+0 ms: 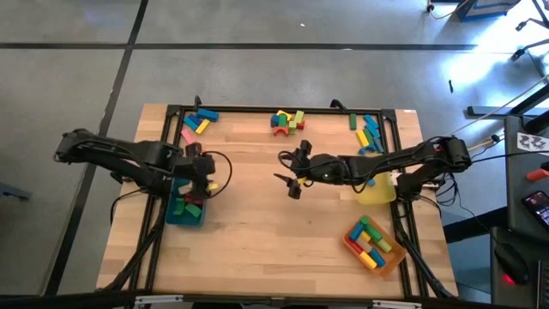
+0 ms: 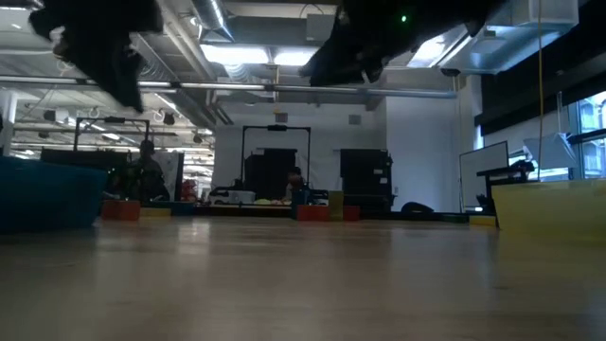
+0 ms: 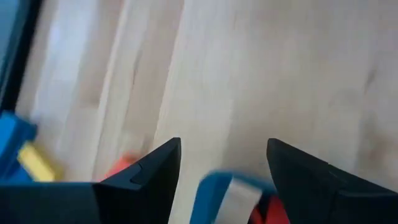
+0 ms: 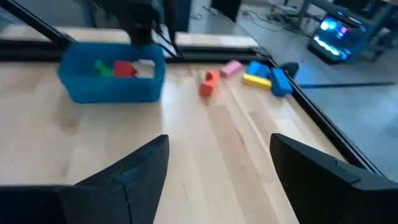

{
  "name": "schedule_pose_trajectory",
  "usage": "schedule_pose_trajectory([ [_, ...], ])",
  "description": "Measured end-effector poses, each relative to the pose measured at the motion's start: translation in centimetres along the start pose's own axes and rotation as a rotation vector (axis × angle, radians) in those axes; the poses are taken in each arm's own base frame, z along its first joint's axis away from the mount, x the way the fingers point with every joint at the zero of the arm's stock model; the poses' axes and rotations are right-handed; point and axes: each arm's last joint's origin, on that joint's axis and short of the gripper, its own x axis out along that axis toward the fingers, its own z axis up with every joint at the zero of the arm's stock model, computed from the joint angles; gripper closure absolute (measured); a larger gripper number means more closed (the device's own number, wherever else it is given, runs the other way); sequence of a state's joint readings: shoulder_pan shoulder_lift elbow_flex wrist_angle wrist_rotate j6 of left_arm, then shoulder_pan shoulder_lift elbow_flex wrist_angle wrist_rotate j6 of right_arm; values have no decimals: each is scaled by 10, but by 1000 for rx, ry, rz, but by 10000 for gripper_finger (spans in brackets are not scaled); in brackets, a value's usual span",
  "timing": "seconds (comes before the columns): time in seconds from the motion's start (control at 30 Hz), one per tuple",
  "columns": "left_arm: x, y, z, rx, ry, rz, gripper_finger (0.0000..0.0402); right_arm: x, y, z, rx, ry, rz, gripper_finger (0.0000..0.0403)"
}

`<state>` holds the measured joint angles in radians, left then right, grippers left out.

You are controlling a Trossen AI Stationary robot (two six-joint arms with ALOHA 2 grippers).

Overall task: Sort blocks by size
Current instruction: Put the orange arch block into the blue bin

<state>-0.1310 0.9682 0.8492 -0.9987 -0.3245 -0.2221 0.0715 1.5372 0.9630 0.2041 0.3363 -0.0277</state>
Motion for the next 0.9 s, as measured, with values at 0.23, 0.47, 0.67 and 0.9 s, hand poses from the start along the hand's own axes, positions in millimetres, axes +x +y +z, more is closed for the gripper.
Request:
schedule_pose_trajectory([
  [0.23, -7, 0, 11, 9, -364, -54, 178, 20, -7, -19, -16, 75, -121, 123],
  [0.47, 10, -1, 8, 29, -602, -40, 178, 36, -24, -35, 17, 144, -189, 123],
  [0.67, 35, -2, 0, 29, -747, -1, 178, 48, -40, -49, 39, 199, -229, 123],
  [0.9, 50, 5, -9, 2, -702, 3, 178, 61, -70, -66, 70, 260, -268, 123],
])
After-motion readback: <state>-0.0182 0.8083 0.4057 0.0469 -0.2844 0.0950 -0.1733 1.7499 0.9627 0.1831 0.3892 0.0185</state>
